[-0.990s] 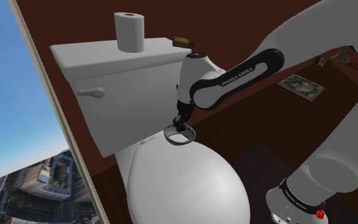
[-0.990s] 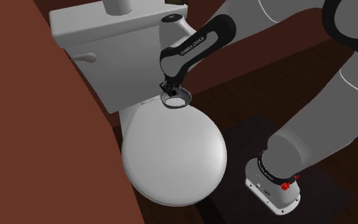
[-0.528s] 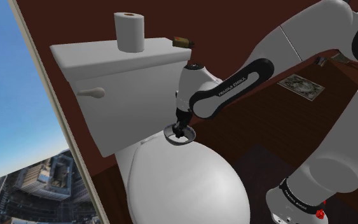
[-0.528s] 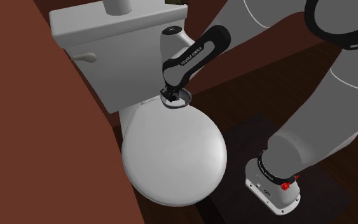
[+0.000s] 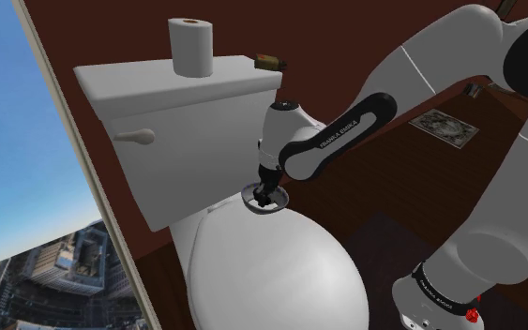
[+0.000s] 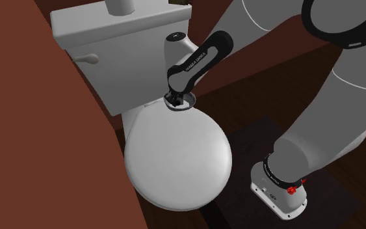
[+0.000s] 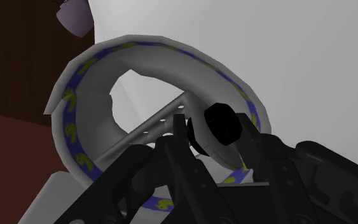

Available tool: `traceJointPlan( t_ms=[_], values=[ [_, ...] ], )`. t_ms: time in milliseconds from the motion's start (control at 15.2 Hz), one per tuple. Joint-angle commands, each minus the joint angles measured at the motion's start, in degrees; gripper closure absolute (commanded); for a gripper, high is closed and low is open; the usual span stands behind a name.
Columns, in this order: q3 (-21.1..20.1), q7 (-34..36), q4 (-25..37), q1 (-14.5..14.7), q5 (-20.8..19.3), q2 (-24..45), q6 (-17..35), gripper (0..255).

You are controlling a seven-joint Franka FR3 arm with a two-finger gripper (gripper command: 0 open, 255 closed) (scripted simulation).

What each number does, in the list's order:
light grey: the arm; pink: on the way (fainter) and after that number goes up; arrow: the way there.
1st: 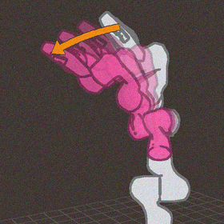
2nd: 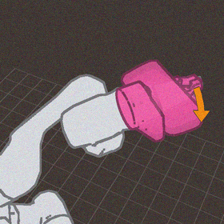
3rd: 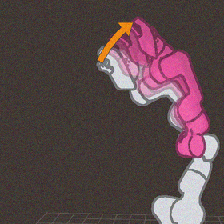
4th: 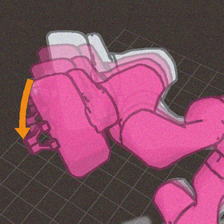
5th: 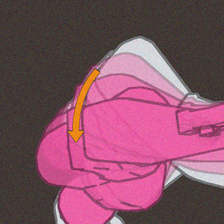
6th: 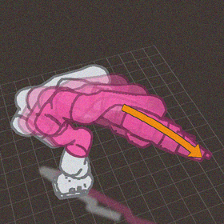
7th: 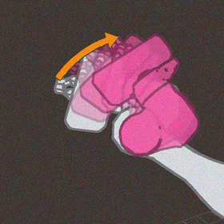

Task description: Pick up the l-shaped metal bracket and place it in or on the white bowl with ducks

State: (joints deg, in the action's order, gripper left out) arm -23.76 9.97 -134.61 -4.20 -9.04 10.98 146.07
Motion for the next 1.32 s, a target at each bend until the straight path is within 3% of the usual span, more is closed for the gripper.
traceJointPlan(
  t_ms=[0, 66, 132, 462, 726, 1254],
  values=[
    [0.0, 0.0, 0.0, 0.0, 0.0, 0.0, 0.0, 255],
    [0.0, 0.0, 0.0, 0.0, 0.0, 0.0, 0.0, 255],
    [0.0, 0.0, 0.0, 0.0, 0.0, 0.0, 0.0, 0],
    [0.0, 0.0, 0.0, 0.0, 0.0, 0.0, 0.0, 0],
    [-1.5, -3.6, 0.9, -1.0, 5.1, -6.5, -6.7, 0],
    [-1.5, -3.6, 0.9, -1.0, 5.1, -6.5, -6.7, 0]
  ],
)
